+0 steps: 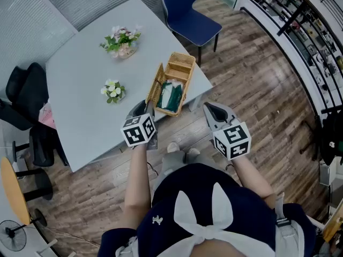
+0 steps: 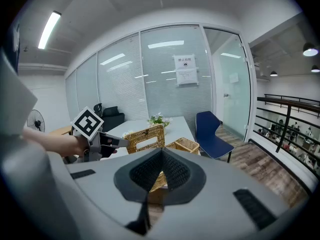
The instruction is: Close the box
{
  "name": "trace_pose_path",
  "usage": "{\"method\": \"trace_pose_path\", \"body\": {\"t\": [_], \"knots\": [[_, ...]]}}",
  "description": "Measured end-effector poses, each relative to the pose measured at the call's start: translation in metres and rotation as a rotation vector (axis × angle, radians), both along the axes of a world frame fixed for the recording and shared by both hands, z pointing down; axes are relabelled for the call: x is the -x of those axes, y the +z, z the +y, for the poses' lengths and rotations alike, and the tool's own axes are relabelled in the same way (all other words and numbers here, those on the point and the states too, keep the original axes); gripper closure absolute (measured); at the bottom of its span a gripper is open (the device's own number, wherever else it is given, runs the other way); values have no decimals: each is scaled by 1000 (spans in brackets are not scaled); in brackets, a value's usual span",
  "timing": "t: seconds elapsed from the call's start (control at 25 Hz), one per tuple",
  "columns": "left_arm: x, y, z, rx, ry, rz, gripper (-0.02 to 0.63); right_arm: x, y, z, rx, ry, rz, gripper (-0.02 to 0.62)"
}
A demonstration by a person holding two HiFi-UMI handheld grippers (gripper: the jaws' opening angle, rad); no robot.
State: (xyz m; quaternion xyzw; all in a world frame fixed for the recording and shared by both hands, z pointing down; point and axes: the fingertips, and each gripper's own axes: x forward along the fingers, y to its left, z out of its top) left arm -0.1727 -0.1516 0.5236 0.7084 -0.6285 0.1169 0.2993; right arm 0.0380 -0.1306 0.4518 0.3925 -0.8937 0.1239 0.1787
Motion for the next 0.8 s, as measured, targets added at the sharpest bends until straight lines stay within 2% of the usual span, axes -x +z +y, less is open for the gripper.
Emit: {"method": "trace_pose_path", "body": {"t": [0.8], "knots": [[-23,6,3,8,81,-85,517,-14,2,9,5,33,-9,589]]}}
